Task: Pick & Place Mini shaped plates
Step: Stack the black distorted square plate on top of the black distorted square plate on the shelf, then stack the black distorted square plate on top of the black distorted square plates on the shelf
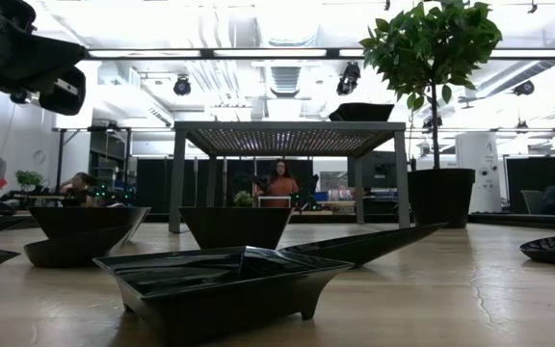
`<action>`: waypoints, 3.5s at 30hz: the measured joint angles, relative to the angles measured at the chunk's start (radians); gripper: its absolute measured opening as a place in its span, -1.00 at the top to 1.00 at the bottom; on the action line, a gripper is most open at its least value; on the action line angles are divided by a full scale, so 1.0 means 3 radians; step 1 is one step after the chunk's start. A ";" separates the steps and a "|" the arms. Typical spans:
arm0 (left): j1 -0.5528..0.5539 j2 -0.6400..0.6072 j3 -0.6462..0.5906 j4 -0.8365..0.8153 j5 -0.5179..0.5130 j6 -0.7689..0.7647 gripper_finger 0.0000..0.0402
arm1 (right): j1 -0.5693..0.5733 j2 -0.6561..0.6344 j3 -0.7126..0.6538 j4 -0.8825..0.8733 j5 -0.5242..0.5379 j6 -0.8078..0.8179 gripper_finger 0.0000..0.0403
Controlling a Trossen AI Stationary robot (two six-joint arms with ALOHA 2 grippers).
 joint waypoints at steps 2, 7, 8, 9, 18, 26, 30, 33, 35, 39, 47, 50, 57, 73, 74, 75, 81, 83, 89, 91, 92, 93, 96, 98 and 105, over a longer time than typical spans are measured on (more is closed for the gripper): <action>0.0003 0.0000 0.0000 0.0000 0.0000 0.0000 1.00 | -0.0116 0.0000 -0.0007 0.0000 0.0096 -0.0207 0.96; 0.0001 0.0000 -0.0001 0.0000 0.0000 0.0000 1.00 | -0.0488 0.0000 -0.0041 -0.0001 0.0149 -0.0687 0.96; 0.0002 0.0000 -0.0001 0.0000 0.0000 0.0000 1.00 | -0.0569 -0.0001 -0.0058 -0.0001 0.0149 -0.0783 0.96; 0.0001 0.0000 -0.0001 0.0000 0.0000 0.0000 1.00 | -0.0647 -0.0001 -0.0078 -0.0002 0.0149 -0.0871 0.96; 0.0001 0.0000 -0.0001 0.0000 0.0001 0.0000 1.00 | -0.1289 -0.0002 -0.0175 -0.0006 0.0130 -0.1630 0.96; 0.0001 0.0000 0.0000 0.0000 0.0001 0.0000 1.00 | -0.1846 -0.0066 -0.0175 -0.0032 -0.0229 -0.2033 0.96; 0.0001 0.0000 -0.0001 0.0000 0.0000 0.0000 1.00 | -0.2035 -0.0105 -0.0175 -0.0061 -0.0373 -0.2147 0.96; 0.0000 0.0000 -0.0001 0.0000 0.0000 0.0000 1.00 | -0.2167 -0.0121 -0.0175 -0.0056 -0.0557 -0.2154 0.96; -0.0001 0.0000 -0.0001 0.0000 0.0000 0.0000 1.00 | -0.2220 -0.0122 -0.0175 -0.0057 -0.0567 -0.2172 0.96; -0.0001 0.0000 -0.0001 0.0000 0.0000 0.0000 1.00 | -0.2307 -0.0117 -0.0175 -0.0047 -0.0577 -0.2259 0.96; 0.0000 0.0000 -0.0001 0.0000 0.0000 0.0000 1.00 | -0.2374 -0.0107 -0.0175 0.0017 -0.0592 -0.2333 0.96; 0.0000 0.0000 -0.0001 0.0000 0.0000 0.0000 1.00 | -0.2392 -0.0104 -0.0175 0.0036 -0.0590 -0.2352 0.96; 0.0000 0.0000 -0.0001 0.0000 0.0000 0.0000 1.00 | -0.2474 -0.0103 -0.0176 0.0033 -0.0590 -0.2338 0.96; 0.0001 0.0000 -0.0001 0.0000 0.0001 0.0000 1.00 | -0.2521 -0.0103 -0.0181 0.0056 -0.0589 -0.2279 0.61; 0.0001 0.0000 -0.0001 0.0000 0.0001 0.0000 1.00 | -0.2523 -0.0103 -0.0181 0.0056 -0.0588 -0.2277 0.59; 0.0001 0.0000 0.0000 0.0000 0.0000 0.0000 1.00 | -0.2524 -0.0103 -0.0181 0.0056 -0.0587 -0.2277 0.57; 0.0001 0.0000 -0.0001 0.0000 0.0001 0.0000 1.00 | -0.2523 -0.0103 -0.0181 0.0055 -0.0561 -0.2229 0.49; 0.0001 0.0000 -0.0001 0.0000 0.0000 0.0000 1.00 | -0.2517 -0.0102 -0.0181 0.0056 -0.0562 -0.2156 0.48; 0.0001 0.0000 -0.0001 0.0000 0.0000 0.0000 1.00 | -0.2406 -0.0102 -0.0181 0.0065 -0.0665 -0.1864 0.52; 0.0001 0.0000 0.0000 0.0000 0.0000 0.0000 1.00 | -0.2367 -0.0102 -0.0181 0.0079 -0.0679 -0.1809 0.54; 0.0001 0.0000 -0.0001 0.0000 0.0001 0.0000 1.00 | -0.2347 -0.0102 -0.0181 0.0095 -0.0681 -0.1794 0.55; 0.0000 0.0000 -0.0001 0.0000 0.0000 0.0000 1.00 | -0.2327 -0.0102 -0.0181 0.0124 -0.0684 -0.1782 0.56; -0.0001 0.0000 -0.0001 0.0000 0.0001 0.0000 1.00 | -0.2252 -0.0102 -0.0181 0.0214 -0.0760 -0.1769 0.59; -0.0001 0.0000 0.0000 0.0000 0.0000 0.0000 1.00 | -0.2205 -0.0102 -0.0181 0.0295 -0.0864 -0.1728 0.61; 0.0000 0.0000 -0.0001 0.0000 0.0000 0.0000 1.00 | -0.2011 -0.0102 -0.0181 0.0515 -0.1101 -0.1686 0.64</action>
